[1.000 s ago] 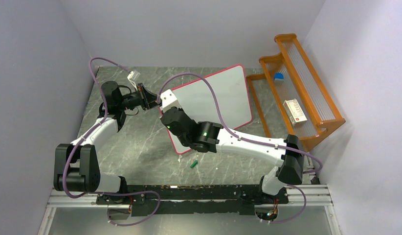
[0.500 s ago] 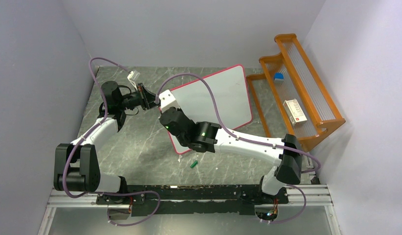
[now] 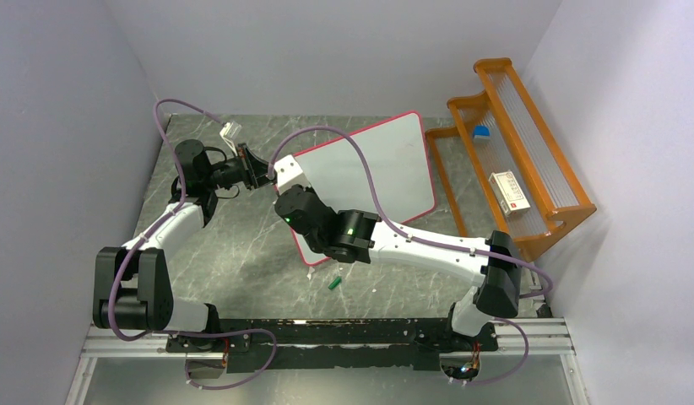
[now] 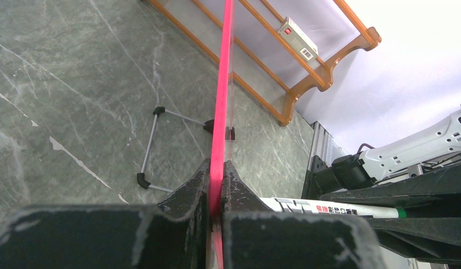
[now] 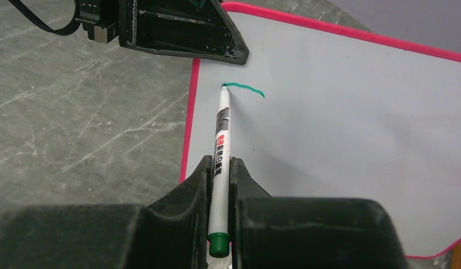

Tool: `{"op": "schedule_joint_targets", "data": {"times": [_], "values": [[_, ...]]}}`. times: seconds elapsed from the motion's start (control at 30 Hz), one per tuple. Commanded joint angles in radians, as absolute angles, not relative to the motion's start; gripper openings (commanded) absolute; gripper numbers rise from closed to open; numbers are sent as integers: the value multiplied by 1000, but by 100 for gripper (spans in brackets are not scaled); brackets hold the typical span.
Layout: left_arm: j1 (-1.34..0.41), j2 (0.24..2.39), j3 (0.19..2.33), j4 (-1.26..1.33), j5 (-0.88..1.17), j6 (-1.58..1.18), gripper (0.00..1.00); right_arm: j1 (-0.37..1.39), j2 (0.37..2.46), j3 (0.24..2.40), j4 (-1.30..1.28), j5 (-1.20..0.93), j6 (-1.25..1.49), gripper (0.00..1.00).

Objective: Write a sentence on the whiteboard

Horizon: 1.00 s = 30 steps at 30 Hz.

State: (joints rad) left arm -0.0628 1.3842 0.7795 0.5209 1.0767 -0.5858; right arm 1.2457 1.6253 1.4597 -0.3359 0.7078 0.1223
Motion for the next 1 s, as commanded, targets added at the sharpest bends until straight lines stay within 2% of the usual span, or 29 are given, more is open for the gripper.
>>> {"op": "schedule_joint_targets", "data": {"times": [0.0,0.97], "values": [[-77,1399,765,495,1097,-584,5,1247,1636,1491,-362,724,126,0],[-77,1397,765,495,1096,-584,5,1247,1644,1500,-500,683,199,0]]}}
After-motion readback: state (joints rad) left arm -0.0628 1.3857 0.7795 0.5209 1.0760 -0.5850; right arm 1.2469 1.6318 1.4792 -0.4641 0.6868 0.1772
